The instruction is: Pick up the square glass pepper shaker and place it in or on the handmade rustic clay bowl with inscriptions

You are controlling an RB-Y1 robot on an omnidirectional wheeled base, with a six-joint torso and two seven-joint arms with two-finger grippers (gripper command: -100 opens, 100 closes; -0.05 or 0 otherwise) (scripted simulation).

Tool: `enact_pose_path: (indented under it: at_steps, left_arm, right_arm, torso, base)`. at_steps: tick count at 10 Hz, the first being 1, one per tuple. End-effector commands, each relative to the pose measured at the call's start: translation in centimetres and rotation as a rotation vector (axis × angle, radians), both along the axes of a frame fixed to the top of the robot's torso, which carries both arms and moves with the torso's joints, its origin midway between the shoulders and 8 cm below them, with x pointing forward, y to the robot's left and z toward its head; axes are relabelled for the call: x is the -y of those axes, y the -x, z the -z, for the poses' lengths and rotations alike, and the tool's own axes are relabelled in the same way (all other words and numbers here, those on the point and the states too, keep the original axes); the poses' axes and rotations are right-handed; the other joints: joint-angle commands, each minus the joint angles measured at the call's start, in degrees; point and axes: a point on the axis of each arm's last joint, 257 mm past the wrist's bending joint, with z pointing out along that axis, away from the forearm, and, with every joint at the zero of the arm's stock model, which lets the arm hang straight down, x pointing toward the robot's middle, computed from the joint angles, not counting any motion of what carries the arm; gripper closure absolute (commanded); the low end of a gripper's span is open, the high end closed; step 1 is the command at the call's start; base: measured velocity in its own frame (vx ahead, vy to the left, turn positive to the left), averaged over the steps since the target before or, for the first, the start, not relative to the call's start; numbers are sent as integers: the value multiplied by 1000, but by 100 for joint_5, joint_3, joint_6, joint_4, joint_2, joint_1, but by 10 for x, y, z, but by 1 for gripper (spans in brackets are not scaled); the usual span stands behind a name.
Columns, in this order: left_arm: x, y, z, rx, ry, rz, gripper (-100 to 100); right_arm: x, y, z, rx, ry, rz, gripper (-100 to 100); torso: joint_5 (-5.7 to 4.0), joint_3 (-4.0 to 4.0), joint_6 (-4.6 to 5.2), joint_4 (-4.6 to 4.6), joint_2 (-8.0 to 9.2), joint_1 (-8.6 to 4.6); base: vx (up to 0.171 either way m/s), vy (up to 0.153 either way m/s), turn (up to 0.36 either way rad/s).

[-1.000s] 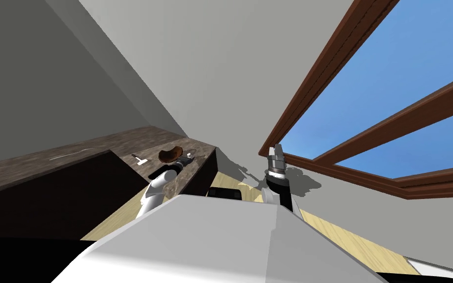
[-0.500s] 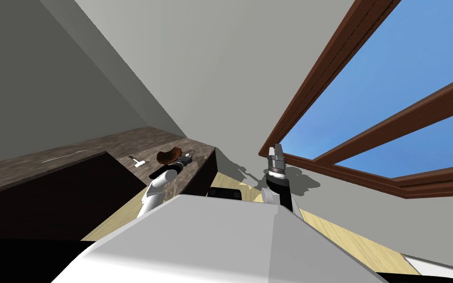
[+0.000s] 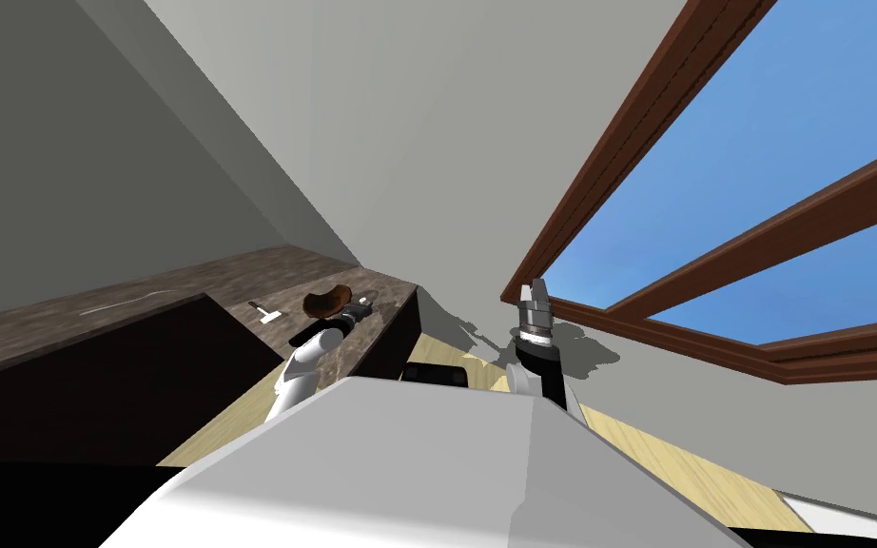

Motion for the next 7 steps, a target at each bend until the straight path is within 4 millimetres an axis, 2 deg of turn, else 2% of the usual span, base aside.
enact_pose_path:
  at_steps: [1, 3, 7]
  left_arm:
    - [-17, -4, -16, 24, -21, -13, 100]
    - [-22, -16, -39, 63, -28, -1, 100]
    - [-27, -40, -77, 124, -36, 30, 100]
  right_arm:
    - [0, 0, 0, 0, 0, 0, 0]
    - [0, 0, 0, 0, 0, 0, 0]
    - [0, 0, 0, 0, 0, 0, 0]
  torso:
    - [0, 0, 0, 0, 0, 0]
    - [-14, 39, -17, 14, 67, -47]
    - [-7, 30, -11, 15, 48, -23]
  base:
    - [-104, -81, 167]
    - [-177, -136, 230]
    - [-98, -48, 116]
